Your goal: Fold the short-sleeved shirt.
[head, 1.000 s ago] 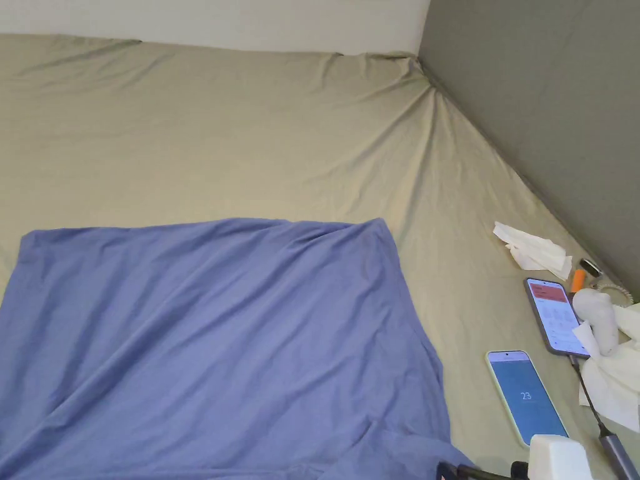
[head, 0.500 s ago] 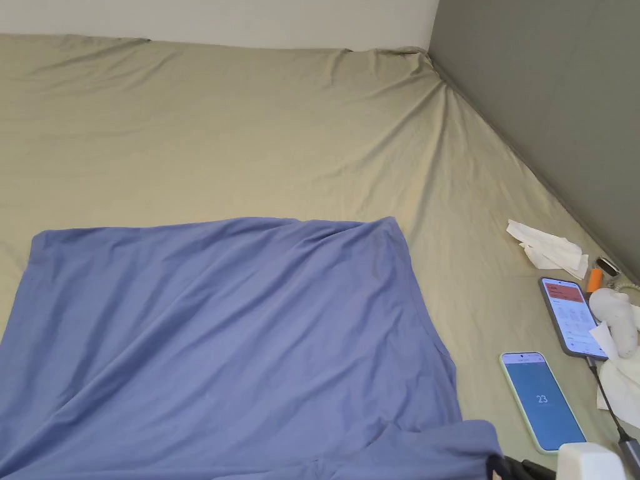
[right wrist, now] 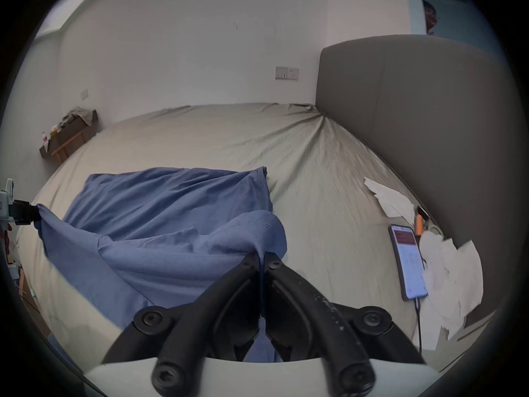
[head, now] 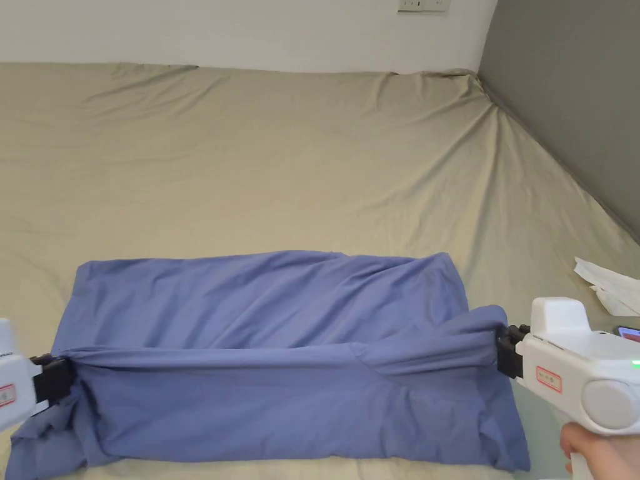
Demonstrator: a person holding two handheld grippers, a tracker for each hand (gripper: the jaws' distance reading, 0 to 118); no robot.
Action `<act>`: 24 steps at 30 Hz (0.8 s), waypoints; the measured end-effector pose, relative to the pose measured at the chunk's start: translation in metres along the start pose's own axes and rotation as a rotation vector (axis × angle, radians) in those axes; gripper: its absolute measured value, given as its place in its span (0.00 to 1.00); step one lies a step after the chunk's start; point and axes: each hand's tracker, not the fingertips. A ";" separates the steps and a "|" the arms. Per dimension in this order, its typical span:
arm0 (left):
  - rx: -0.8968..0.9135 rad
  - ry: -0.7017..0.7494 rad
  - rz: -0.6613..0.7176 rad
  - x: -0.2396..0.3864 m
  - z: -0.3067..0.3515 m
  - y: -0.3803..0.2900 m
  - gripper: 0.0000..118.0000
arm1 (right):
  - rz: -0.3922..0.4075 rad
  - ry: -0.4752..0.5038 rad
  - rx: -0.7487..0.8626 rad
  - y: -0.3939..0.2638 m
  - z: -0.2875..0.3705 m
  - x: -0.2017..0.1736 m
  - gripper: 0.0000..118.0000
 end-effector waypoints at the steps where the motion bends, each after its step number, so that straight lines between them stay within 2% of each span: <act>1: -0.027 0.002 -0.011 0.000 -0.011 0.002 0.02 | 0.030 -0.013 -0.016 0.004 -0.013 -0.001 0.02; 3: -0.077 0.021 -0.023 0.001 -0.032 0.002 0.02 | 0.081 -0.035 -0.045 0.006 -0.032 -0.011 0.02; 11: -0.140 0.038 -0.006 -0.007 -0.062 -0.017 0.02 | 0.059 -0.043 -0.134 -0.012 -0.066 -0.014 0.02; 12: -0.135 0.034 -0.014 -0.007 -0.060 -0.018 0.02 | 0.051 -0.015 -0.119 -0.014 -0.062 -0.011 0.03; 13: -0.117 0.021 -0.018 -0.009 -0.057 -0.019 0.11 | 0.045 -0.006 -0.102 -0.015 -0.057 -0.010 0.10; 14: -0.105 0.018 -0.013 -0.013 -0.052 -0.019 0.37 | 0.028 0.001 -0.104 -0.014 -0.049 -0.007 0.29; 15: -0.087 0.030 -0.004 -0.015 -0.042 -0.018 0.86 | -0.005 0.012 -0.090 -0.012 -0.038 -0.004 0.72; 16: -0.033 0.062 0.005 -0.016 -0.027 -0.019 1.00 | -0.031 0.035 -0.078 -0.010 -0.023 0.001 1.00; 17: 0.020 0.080 0.001 -0.023 0.001 -0.024 0.93 | -0.060 0.052 -0.045 -0.008 -0.005 0.006 0.98; 18: 0.142 0.027 0.034 -0.025 0.025 -0.023 0.87 | -0.088 0.054 0.080 -0.005 0.028 0.011 0.90; 19: 0.203 -0.002 0.062 -0.028 0.051 -0.026 0.89 | -0.132 0.096 0.139 -0.004 0.052 0.015 0.92; 21: 0.301 -0.014 0.097 -0.028 0.104 -0.022 1.00 | -0.197 0.090 0.223 0.002 0.106 0.018 1.00; 24: 0.451 -0.022 0.126 -0.031 0.179 -0.035 1.00 | -0.263 0.113 0.366 -0.002 0.178 0.024 1.00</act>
